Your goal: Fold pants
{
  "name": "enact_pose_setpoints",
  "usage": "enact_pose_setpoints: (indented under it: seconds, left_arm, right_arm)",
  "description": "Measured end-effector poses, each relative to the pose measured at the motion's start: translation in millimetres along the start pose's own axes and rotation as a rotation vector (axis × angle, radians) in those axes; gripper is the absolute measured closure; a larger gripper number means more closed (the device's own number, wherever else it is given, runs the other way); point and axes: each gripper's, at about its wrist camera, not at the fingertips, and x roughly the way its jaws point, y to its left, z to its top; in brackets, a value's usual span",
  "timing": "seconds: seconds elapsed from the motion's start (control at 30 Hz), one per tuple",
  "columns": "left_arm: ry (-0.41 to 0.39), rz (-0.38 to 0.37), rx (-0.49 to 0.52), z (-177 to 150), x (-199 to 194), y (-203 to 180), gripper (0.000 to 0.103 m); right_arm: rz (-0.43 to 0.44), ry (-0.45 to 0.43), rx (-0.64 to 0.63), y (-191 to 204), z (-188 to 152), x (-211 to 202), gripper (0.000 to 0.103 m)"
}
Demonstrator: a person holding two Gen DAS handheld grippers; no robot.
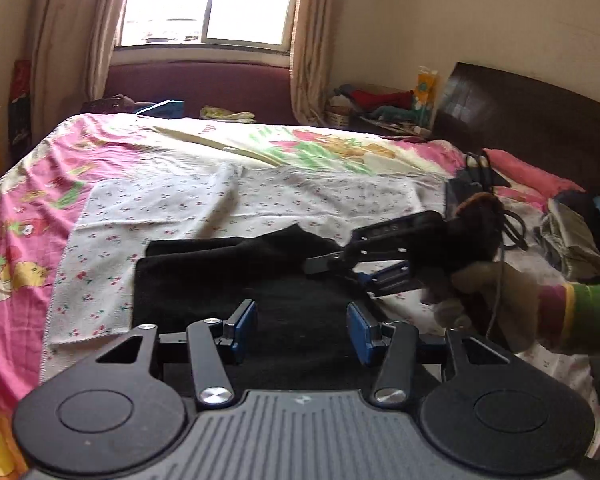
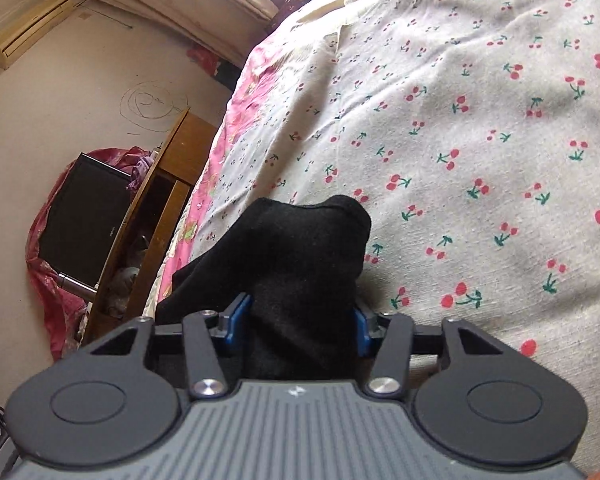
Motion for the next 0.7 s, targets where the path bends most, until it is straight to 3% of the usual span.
enact_pose_setpoints:
  seconds: [0.07, 0.13, 0.17, 0.23, 0.33, 0.53, 0.7]
  left_arm:
    - [0.06, -0.037, 0.123, -6.9, 28.0, -30.7, 0.041]
    - [0.187, -0.04, 0.178, -25.8, 67.3, -42.8, 0.041]
    - [0.208, -0.036, 0.191, -33.9, 75.7, -42.5, 0.041]
    - [0.183, -0.035, 0.183, -39.2, 75.1, -40.5, 0.041]
    - [0.199, -0.05, 0.111, -33.5, 72.8, -30.6, 0.041]
    - [0.211, -0.028, 0.105, -28.4, 62.0, -37.2, 0.041]
    - [0.199, -0.014, 0.033, -23.4, 53.7, -29.1, 0.041]
  right_arm:
    - [-0.01, 0.02, -0.015, 1.9, 3.5, 0.8, 0.073]
    - [-0.003, 0.033, -0.003, 3.3, 11.5, 2.8, 0.077]
    - [0.001, 0.026, 0.009, 3.1, 16.8, 4.1, 0.08]
    - [-0.006, 0.003, 0.051, -4.4, 25.9, 8.5, 0.088]
    - [-0.017, -0.002, 0.103, -21.2, 33.5, 25.1, 0.09]
    - [0.032, -0.005, 0.051, -4.3, 39.5, 17.4, 0.09]
    - [-0.022, 0.023, 0.067, -8.8, 37.1, 26.2, 0.083]
